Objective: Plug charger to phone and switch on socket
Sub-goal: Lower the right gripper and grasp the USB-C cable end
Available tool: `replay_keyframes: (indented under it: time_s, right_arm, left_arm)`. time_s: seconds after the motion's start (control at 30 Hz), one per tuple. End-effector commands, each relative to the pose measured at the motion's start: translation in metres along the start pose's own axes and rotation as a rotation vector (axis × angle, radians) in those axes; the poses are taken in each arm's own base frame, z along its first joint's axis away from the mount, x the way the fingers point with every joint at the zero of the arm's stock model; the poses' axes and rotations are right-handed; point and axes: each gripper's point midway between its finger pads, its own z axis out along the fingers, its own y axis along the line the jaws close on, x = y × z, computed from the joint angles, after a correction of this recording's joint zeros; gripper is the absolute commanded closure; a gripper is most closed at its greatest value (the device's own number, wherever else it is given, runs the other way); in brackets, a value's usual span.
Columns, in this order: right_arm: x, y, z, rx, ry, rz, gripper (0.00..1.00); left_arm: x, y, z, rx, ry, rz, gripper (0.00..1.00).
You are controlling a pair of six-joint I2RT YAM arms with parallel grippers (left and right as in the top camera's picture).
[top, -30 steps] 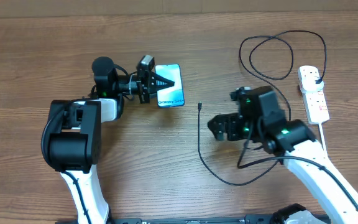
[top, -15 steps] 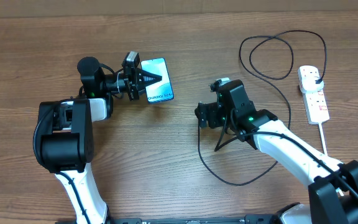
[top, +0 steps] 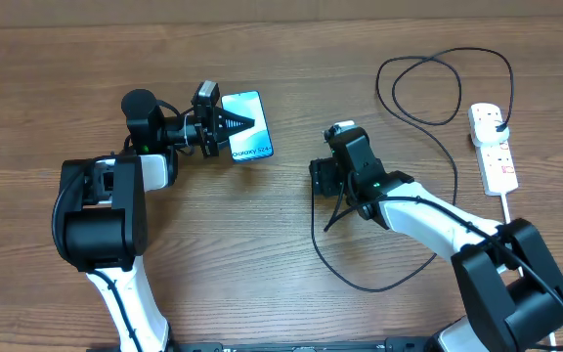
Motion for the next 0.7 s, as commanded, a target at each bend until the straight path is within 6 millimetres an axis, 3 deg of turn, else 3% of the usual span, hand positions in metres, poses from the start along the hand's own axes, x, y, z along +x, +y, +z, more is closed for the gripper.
replay_keyframes:
  time_s: [0.0,0.3,0.53,0.67]
  right_arm:
    - [-0.002,0.001,0.003,0.008,-0.012,-0.003,0.26]
    - [-0.008,0.015,0.002,0.007,-0.056,-0.034,0.29]
    - [0.005,0.021,0.018,0.059,-0.033,-0.044,0.29]
    - [-0.004,0.026,0.017,0.052,-0.052,-0.046,0.30]
  left_arm:
    - [-0.003,-0.008,-0.003,0.003,-0.006,0.049,0.96]
    - [-0.003,-0.008,-0.003,0.003,-0.006,0.049,0.96]
    - [-0.003,-0.008,-0.003,0.003,-0.005,0.049,0.95]
    - [-0.003,-0.008,-0.003,0.003,-0.005,0.049,0.96]
